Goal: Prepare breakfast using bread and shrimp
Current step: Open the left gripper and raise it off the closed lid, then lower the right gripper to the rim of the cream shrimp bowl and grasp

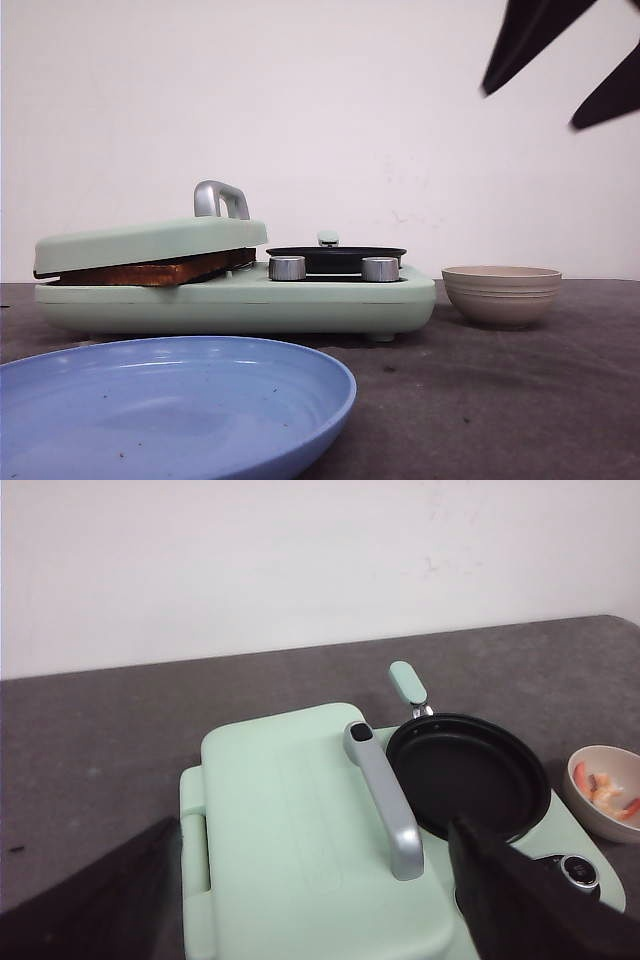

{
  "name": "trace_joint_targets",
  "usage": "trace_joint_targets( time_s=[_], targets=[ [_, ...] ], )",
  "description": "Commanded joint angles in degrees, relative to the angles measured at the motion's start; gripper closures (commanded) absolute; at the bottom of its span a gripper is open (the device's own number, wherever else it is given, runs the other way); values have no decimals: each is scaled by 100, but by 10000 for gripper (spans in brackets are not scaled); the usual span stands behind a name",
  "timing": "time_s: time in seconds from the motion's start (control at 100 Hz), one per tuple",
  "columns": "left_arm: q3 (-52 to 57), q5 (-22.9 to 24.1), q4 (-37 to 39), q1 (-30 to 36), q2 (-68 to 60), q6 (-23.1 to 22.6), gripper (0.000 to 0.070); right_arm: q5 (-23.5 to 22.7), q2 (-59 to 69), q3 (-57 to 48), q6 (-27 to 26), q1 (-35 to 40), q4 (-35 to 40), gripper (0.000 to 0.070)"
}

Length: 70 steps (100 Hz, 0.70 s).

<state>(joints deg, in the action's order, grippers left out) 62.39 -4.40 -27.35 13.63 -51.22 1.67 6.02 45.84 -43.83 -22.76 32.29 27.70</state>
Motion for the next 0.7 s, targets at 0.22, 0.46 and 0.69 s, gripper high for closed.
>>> trace_joint_targets(
  time_s=[0.22,0.46,0.69],
  targets=[
    [-195,-227,315,11,531,-164,232,-822,1172,-1263,404,-1451,841,249],
    [-678,-229,313,11,1049,-98,232,-1495,2640,-1843,415,-2337,824,249],
    [-1019,-227,293,11,1644,-55,233,-1744,3877,-2332,437,-2791,678,249]
  ],
)
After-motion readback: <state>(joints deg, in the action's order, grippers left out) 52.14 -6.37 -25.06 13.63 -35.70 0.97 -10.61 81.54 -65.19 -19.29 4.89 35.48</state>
